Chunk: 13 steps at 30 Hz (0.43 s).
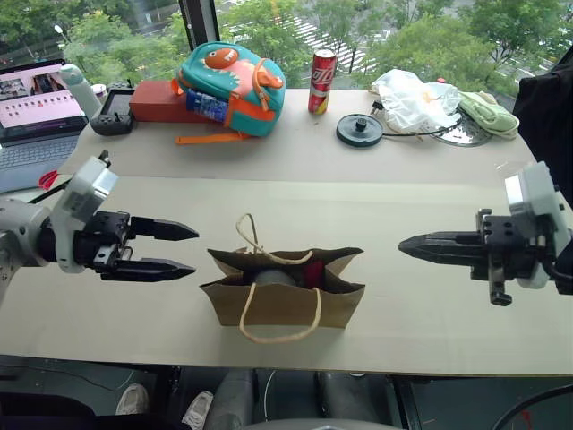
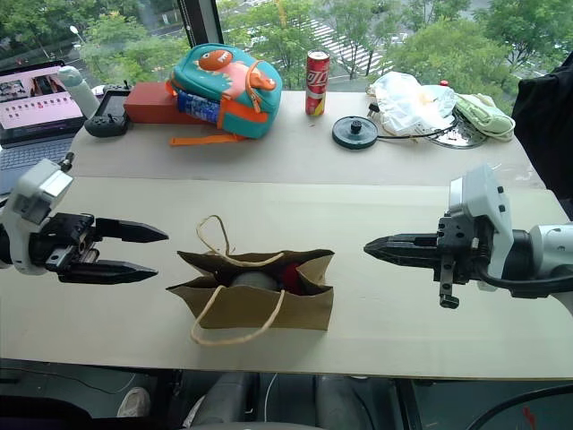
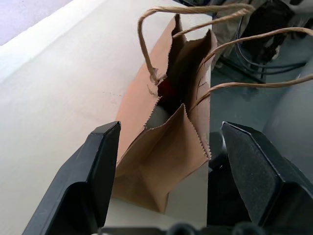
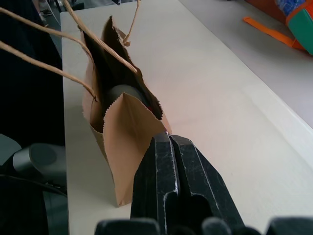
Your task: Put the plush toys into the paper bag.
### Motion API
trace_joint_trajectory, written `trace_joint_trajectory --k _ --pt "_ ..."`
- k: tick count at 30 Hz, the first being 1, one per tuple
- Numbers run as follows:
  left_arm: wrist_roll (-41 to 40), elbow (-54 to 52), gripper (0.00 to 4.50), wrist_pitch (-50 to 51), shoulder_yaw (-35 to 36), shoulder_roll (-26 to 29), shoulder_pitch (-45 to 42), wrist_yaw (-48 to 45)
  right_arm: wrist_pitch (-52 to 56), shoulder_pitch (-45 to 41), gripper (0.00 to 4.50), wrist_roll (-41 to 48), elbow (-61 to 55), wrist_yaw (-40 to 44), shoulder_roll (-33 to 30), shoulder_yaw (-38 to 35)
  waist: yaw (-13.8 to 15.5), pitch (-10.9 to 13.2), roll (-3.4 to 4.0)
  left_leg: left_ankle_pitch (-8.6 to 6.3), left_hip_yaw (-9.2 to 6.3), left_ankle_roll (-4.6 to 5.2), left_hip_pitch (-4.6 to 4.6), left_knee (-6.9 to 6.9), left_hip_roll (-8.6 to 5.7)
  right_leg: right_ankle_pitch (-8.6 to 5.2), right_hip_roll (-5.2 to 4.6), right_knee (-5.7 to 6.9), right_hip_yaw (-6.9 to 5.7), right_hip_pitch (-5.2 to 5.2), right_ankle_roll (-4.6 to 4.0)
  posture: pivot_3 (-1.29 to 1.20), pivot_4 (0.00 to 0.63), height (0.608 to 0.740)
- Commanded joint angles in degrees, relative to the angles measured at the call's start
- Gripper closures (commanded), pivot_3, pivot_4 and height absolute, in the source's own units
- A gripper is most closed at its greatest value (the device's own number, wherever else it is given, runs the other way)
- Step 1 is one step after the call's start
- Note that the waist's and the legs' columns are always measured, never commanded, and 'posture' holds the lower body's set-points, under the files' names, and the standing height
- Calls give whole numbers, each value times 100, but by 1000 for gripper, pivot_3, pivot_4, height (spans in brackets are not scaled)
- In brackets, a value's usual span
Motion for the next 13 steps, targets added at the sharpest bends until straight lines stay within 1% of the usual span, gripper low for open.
trace_joint_trajectory --k 1,13 --pt "-88 -59 972 48 291 126 -9 41 74 -244 4500 480 -208 -122 -88 -288 -1 0 0 0 1 0 0 0 0 0 0 0 2 0 -1 0 150 739" --pt "-129 -162 972 118 241 29 -40 117 10 -385 4500 465 -170 -209 -129 -22 12 1 -1 0 2 0 0 -1 -1 -1 -2 0 1 0 -4 0 150 739"
